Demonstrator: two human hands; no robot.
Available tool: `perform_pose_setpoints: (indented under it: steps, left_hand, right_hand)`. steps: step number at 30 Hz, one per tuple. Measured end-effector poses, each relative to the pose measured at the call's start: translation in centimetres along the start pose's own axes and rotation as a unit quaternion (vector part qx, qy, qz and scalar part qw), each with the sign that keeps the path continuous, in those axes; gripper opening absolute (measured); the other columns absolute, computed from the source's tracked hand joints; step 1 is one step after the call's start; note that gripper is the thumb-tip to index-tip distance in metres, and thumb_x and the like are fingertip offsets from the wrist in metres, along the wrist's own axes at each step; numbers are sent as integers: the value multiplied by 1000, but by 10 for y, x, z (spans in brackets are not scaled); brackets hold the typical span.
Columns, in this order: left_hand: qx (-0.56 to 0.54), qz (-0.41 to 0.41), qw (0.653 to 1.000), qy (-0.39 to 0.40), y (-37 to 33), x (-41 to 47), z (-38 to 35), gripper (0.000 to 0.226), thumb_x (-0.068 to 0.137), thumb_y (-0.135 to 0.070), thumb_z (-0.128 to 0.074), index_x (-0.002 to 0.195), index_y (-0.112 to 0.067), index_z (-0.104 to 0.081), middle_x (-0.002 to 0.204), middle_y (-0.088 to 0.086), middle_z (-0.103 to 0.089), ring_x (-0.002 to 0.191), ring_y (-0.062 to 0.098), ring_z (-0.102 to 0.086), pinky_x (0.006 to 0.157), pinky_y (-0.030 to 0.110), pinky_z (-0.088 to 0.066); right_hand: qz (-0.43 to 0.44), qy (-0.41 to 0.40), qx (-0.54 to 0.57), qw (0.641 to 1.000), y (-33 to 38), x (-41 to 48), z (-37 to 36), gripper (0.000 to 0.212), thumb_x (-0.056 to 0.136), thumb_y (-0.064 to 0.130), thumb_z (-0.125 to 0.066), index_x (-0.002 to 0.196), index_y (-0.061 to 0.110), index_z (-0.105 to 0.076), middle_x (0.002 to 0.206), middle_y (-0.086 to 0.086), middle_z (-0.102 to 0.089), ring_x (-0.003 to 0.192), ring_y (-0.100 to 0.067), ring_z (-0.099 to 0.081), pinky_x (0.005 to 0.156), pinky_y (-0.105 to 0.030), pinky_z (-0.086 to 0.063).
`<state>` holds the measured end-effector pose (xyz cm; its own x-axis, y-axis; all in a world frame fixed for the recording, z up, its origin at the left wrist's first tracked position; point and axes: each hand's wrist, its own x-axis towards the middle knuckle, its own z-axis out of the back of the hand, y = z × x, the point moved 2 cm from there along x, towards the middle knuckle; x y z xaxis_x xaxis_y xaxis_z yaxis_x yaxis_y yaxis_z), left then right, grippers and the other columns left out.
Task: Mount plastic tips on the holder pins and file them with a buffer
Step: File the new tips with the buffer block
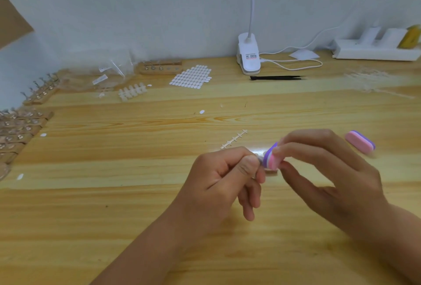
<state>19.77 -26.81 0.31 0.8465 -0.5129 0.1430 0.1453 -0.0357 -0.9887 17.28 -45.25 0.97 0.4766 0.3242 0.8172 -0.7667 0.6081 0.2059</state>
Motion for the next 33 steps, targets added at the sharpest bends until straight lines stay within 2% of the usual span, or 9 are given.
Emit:
perform_pose_setpoints:
  steps: [4, 7, 10, 13, 15, 19, 23, 28, 33]
  left_hand:
    - [10, -7, 1000, 16, 0, 0, -1, 31, 101, -22, -45, 74, -19, -61, 57, 7, -62, 42, 21, -59, 52, 24, -46]
    - [-1, 6, 1000, 23, 0, 1, 1, 32, 100, -22, -42, 74, -16, -60, 55, 5, -59, 40, 20, -55, 50, 24, -45]
    - [-60, 21, 997, 51, -3, 2, 1, 31, 101, -24, -38, 78, -17, -58, 55, 1, -57, 41, 18, -54, 50, 22, -45]
    - [-103, 41, 990, 85, -2, 2, -2, 31, 102, -24, -36, 79, -20, -57, 56, -2, -53, 42, 17, -57, 51, 19, -45]
    - [-108, 51, 987, 104, -2, 1, -2, 31, 102, -25, -36, 80, -18, -56, 56, -4, -49, 42, 18, -57, 50, 19, -44]
    - [-126, 68, 983, 114, -2, 2, 1, 29, 102, -27, -37, 79, -17, -52, 56, -3, -45, 40, 17, -54, 48, 20, -43]
    - [-143, 63, 979, 131, -4, 1, 1, 27, 99, -33, -41, 78, -18, -51, 56, -4, -45, 41, 17, -56, 48, 22, -44]
    - [-127, 68, 984, 109, -2, 3, -2, 30, 101, -28, -37, 76, -20, -53, 58, -4, -47, 45, 18, -56, 53, 22, -46]
    - [-102, 36, 990, 87, -1, 4, -5, 29, 101, -23, -37, 80, -14, -55, 66, -4, -58, 49, 17, -59, 53, 25, -49]
  right_hand:
    - [21, 2, 24, 999, 9, -4, -7, 25, 93, -1, -66, 111, 16, -70, 103, -10, -67, 97, -20, -65, 91, -26, -49]
    - [-3, 7, -2, 1000, -4, -3, -2, 22, 92, -3, -66, 110, 9, -67, 101, -11, -67, 95, -19, -65, 89, -29, -52]
    - [-55, -26, -17, 998, -12, 1, 4, 27, 87, -4, -68, 109, 12, -65, 103, -4, -66, 100, -11, -64, 94, -19, -47]
    - [-15, -26, 2, 1000, 2, -1, 1, 26, 92, 0, -66, 110, 19, -65, 107, 0, -65, 107, -5, -61, 100, -13, -39]
    - [20, -7, 5, 1000, 5, -2, 0, 20, 95, 2, -63, 109, 15, -68, 106, -1, -65, 106, -9, -61, 101, -15, -39]
    - [-12, -3, -2, 1000, -3, 0, 0, 19, 93, 0, -62, 110, 9, -64, 103, -9, -67, 100, -12, -62, 97, -15, -41]
    - [-6, -14, 13, 1000, 4, -1, -1, 19, 93, 1, -62, 110, 10, -63, 105, -8, -66, 104, -10, -62, 97, -15, -42]
    - [-21, -8, 23, 999, 4, -1, 0, 22, 93, 2, -62, 112, 12, -63, 104, -9, -66, 103, -12, -63, 97, -16, -43]
    - [16, -2, 20, 1000, 7, -1, -3, 22, 97, 2, -60, 113, 16, -66, 107, -2, -63, 105, -11, -62, 98, -18, -43]
